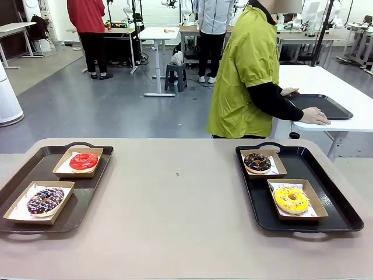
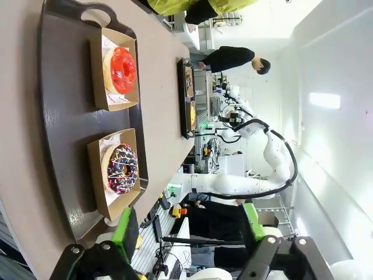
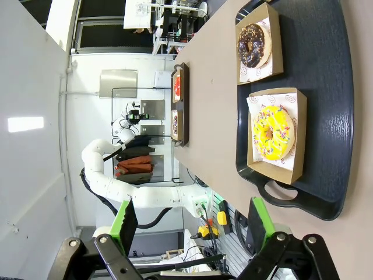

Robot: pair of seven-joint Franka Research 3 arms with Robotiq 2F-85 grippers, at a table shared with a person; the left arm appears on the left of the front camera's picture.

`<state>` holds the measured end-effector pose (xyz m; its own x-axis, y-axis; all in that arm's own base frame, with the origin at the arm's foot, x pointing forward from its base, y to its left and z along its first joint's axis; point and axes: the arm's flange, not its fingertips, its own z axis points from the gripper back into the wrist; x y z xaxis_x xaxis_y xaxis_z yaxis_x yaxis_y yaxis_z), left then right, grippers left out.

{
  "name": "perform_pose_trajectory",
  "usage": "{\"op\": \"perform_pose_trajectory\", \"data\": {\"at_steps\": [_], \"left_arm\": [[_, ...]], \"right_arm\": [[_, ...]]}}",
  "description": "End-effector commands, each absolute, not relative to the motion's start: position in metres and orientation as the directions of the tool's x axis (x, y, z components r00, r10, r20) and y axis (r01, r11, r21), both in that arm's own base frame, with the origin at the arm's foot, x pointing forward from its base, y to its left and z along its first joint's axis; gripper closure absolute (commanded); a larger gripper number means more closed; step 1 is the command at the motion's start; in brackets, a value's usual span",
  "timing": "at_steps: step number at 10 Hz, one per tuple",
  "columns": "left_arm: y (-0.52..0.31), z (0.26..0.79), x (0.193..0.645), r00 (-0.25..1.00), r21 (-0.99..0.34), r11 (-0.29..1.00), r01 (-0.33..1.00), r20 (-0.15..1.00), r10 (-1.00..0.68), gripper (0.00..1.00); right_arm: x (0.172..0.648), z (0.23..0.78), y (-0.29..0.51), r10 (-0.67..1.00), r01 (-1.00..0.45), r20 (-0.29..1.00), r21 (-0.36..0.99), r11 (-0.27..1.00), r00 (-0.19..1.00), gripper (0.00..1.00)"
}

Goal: Individually package the donuts and arrange them on the tray.
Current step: Place the picked Paper togo box on the Handle tray.

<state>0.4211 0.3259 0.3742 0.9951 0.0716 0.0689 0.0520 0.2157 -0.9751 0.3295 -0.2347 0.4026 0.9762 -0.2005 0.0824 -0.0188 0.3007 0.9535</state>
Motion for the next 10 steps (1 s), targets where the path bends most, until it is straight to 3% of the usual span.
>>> {"op": "perform_pose_trajectory", "data": {"at_steps": [1,10], "left_arm": [[0.3227,0.3767,0.4139,0.995,-0.972,0.231,0.041,0.060,0.076,0.10],[0.3227,0.3767,0.4139,0.995,-0.972,0.231,0.041,0.060,0.076,0.10]], "right_arm": [[0.3291,0.4052,-0.2342,-0.203,-0.017,0.079,0.957,0.290,0.976,0.00],[0.3291,0.4052,-0.2342,-0.203,-0.017,0.079,0.957,0.290,0.976,0.00]]}}
